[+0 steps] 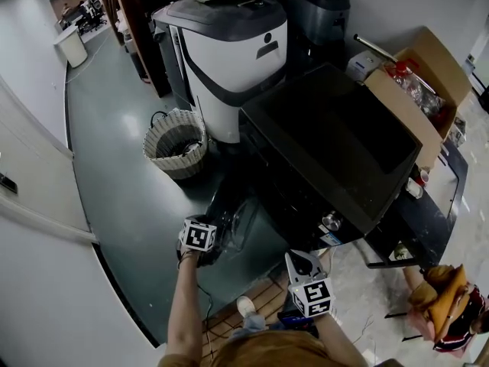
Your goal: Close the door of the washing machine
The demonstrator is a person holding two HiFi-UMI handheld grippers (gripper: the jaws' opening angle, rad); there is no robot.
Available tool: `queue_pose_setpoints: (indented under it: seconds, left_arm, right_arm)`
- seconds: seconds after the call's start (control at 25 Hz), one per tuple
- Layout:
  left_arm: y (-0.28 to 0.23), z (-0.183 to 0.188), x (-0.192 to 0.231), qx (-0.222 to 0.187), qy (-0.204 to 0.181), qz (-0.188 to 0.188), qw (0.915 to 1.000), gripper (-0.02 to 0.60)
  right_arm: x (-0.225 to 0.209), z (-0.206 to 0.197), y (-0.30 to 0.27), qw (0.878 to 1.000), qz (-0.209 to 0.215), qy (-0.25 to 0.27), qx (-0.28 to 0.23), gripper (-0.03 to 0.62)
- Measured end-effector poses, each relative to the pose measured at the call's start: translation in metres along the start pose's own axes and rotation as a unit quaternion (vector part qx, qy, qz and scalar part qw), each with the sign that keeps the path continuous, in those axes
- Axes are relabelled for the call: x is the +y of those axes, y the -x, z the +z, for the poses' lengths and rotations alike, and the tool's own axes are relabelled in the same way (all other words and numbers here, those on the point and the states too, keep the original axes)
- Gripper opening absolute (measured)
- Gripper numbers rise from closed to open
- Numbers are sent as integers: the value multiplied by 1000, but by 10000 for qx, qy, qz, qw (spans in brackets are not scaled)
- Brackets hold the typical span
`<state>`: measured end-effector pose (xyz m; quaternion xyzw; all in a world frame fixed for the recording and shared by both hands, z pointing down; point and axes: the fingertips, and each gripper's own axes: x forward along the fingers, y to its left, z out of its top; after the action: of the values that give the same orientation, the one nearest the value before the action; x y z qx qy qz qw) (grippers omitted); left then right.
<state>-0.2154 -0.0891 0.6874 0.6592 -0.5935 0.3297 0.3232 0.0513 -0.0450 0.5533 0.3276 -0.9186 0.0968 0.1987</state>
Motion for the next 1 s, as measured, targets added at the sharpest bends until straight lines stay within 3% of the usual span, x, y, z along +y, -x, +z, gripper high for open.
queue_pose_setpoints:
  seconds: [0.16,1.0]
  left_arm:
    - [2,0,-11,26,113,-191,9998,132]
    - [3,4,-38,39,444,-321,9985,127]
  right_arm:
    - [2,3,2,10000,-41,2,-40,13]
    - [-32,19,25,9976,-645,-44,-265,13]
